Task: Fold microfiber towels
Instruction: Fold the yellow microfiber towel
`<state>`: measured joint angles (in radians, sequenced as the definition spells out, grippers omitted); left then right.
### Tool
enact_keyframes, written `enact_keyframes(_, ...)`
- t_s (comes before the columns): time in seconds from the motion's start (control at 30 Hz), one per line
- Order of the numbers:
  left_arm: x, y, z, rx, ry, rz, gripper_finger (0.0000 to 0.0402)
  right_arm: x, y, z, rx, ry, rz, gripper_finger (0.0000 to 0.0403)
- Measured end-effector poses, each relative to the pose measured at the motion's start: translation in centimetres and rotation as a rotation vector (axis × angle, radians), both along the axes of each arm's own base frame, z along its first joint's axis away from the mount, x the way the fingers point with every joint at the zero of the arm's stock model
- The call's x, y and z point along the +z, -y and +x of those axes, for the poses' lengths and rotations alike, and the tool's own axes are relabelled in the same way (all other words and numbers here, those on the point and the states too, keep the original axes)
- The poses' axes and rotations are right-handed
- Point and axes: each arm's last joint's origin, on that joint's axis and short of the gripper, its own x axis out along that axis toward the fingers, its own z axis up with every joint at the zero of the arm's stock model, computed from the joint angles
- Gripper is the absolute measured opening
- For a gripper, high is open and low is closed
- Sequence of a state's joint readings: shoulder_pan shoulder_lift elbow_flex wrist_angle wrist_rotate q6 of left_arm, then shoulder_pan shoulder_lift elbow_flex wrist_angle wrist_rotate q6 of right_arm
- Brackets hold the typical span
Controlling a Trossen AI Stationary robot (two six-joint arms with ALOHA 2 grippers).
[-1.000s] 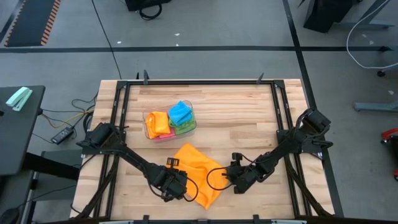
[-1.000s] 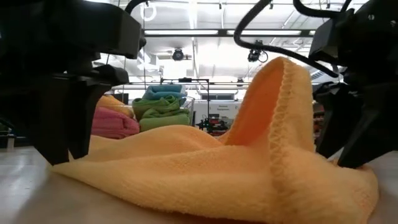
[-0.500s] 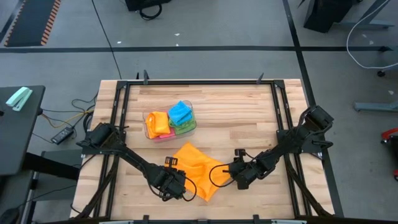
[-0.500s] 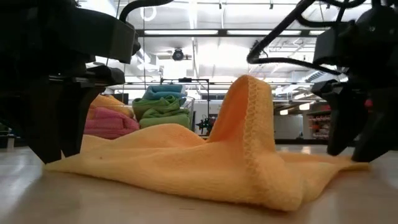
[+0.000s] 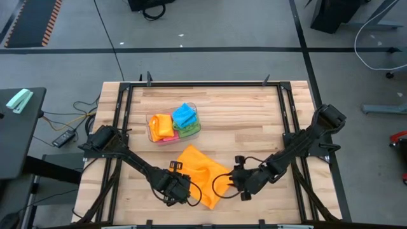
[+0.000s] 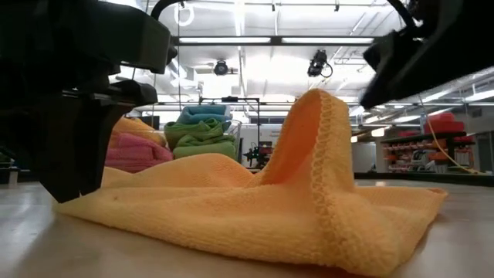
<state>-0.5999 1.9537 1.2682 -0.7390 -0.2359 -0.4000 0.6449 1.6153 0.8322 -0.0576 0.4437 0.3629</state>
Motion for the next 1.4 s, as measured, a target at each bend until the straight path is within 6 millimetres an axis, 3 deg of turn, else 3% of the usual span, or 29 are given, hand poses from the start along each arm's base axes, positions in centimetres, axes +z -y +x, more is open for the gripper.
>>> enact_keyframes(0.33, 0.5, 0.1, 0.2, 0.008, 0.014, -0.010, 0.0096, -1.2, -2.2, 3.0, 0.078, 0.147, 0.020, 0.0185)
enact_keyframes(0.63, 0.5, 0.1, 0.1, 0.027, 0.012, -0.010, 0.0105, -1.9, -5.4, 8.2, 0.150, 0.142, -0.098, 0.0188)
enact_keyframes(0.87, 0.5, 0.3, -0.1, 0.031, 0.008, -0.009, 0.0099, -3.3, -4.8, 11.6, 0.103, 0.051, -0.146, 0.0193)
enact_keyframes(1.0, 0.5, 0.3, -0.1, 0.032, 0.008, -0.009, 0.0101, -4.2, -4.1, 11.8, 0.108, -0.004, -0.095, 0.0193)
enact_keyframes(1.2, 0.5, 0.3, -0.1, 0.036, 0.007, -0.009, 0.0095, -5.8, -3.5, 10.6, 0.071, -0.093, -0.075, 0.0193)
enact_keyframes(1.4, 0.4, 0.3, -0.2, 0.050, 0.001, -0.007, 0.0092, -5.7, -3.8, 9.5, 0.033, -0.166, -0.079, 0.0193)
